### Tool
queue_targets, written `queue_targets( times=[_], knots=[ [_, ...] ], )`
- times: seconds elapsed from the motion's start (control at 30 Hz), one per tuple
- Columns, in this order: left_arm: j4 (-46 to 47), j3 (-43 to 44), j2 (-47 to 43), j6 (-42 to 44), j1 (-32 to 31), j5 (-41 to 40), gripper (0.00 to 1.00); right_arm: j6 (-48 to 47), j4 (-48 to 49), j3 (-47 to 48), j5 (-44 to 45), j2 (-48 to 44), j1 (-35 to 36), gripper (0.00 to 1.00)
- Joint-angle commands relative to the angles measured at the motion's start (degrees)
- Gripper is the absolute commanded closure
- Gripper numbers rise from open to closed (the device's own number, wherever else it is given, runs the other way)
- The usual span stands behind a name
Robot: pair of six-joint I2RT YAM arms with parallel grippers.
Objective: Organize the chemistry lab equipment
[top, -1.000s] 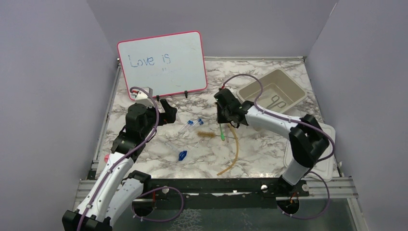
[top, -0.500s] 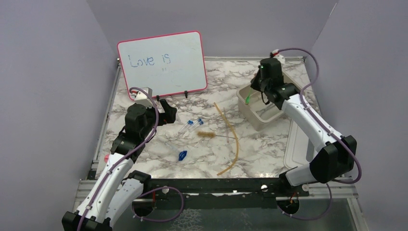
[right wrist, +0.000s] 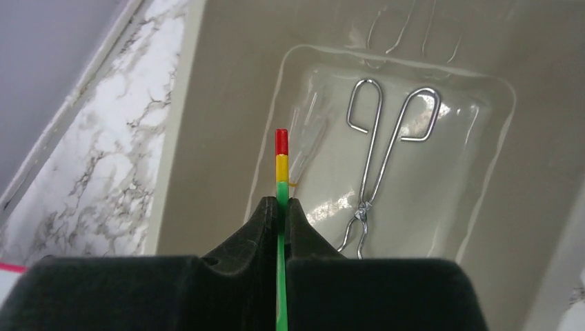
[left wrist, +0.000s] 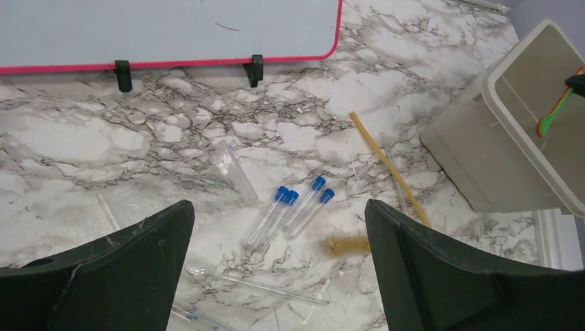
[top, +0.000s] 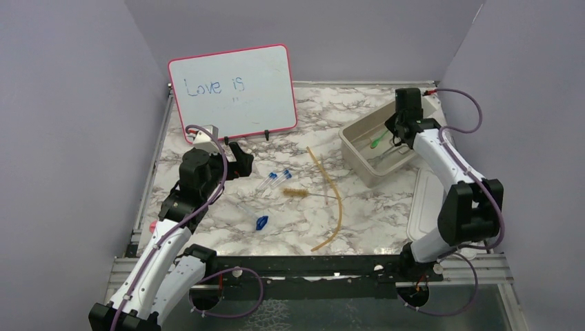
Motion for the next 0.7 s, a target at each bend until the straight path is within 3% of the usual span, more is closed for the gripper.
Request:
queue_targets(
  times=[0.0,0.3,0.47,0.67],
  knots=[
    [1.0,-0.1,0.0,0.5,-0.2,0.4,0.03,8.2,1.0,2.0,0.1,6.5,0.1,0.99],
    [0.5,0.1,0.1,0.8,-0.1,-1.7,0.03,14.0,-0.3,5.2,-1.7,16.2,0.1,0.98],
    [0.4,0.0,0.2,0.8,0.0,-1.8,0.03,15.3,-0.7,5.4,-1.8,18.8,0.1,0.82],
    [-0.1,0.1,0.0,1.0,0.0,-1.9,0.03,15.7,-1.9,7.2,-2.0,19.3,0.1,0.76]
  ],
)
